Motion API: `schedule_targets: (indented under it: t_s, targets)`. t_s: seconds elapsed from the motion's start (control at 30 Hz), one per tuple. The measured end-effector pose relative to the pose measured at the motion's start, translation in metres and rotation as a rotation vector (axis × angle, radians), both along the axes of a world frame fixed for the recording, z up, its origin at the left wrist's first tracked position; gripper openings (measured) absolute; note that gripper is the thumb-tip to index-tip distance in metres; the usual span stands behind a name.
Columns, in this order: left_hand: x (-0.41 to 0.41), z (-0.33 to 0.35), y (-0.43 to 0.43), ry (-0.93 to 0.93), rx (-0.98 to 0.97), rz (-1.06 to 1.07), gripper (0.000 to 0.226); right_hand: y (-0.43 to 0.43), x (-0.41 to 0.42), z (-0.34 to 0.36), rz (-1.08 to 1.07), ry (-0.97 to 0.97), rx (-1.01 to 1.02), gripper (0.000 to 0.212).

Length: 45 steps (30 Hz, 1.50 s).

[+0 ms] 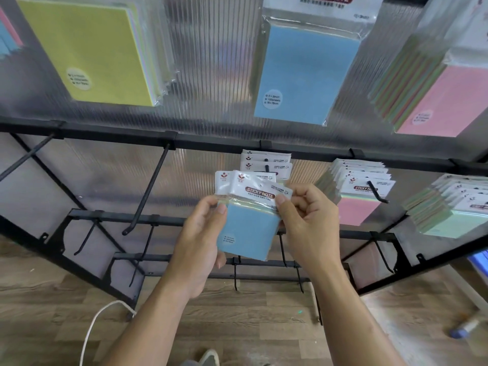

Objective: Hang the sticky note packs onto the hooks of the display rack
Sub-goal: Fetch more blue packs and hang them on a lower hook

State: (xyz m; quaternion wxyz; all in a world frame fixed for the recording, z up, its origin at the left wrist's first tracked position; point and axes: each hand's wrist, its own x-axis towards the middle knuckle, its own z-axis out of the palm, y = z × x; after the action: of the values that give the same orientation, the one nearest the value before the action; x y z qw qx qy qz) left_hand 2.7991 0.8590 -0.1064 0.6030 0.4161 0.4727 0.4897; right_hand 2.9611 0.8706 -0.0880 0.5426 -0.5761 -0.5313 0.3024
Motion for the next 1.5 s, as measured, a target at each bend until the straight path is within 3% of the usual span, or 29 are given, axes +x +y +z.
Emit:
schedule_targets:
  t_s: [0.23, 0.37, 0.5, 0.67, 1.13, 1.33, 1.43, 1.5]
  targets:
    - [-0.004, -0.005, -0.002, 0.042, -0.012, 0.129, 0.020, -0.008, 0.002, -0.006, -0.022, 0.105, -0.031, 0.024]
    - [-0.011, -0.008, 0.002, 0.012, -0.024, 0.292, 0.020, -0.006, 0.009, -0.014, -0.070, -0.045, 0.015, 0.023]
    - [-0.016, -0.006, 0.004, 0.013, -0.010, 0.349, 0.021, -0.004, 0.007, -0.014, -0.087, -0.056, -0.017, 0.029]
    - [-0.018, -0.005, 0.005, 0.027, -0.009, 0.337, 0.020, 0.002, 0.006, -0.015, -0.095, -0.114, -0.061, 0.024]
    - [-0.018, -0.005, 0.011, 0.073, 0.007, 0.261, 0.021, 0.039, 0.006, -0.010, -0.033, -0.389, -0.106, 0.035]
    - [-0.014, -0.001, 0.009, 0.073, 0.037, 0.140, 0.020, 0.040, 0.009, -0.010, -0.012, -0.369, -0.139, 0.035]
    - [-0.008, 0.000, 0.006, 0.069, 0.053, 0.066, 0.015, 0.030, 0.009, -0.007, -0.111, -0.358, -0.013, 0.024]
    - [-0.003, -0.001, 0.005, 0.083, 0.069, 0.028, 0.018, 0.021, 0.007, -0.003, -0.133, -0.230, 0.082, 0.014]
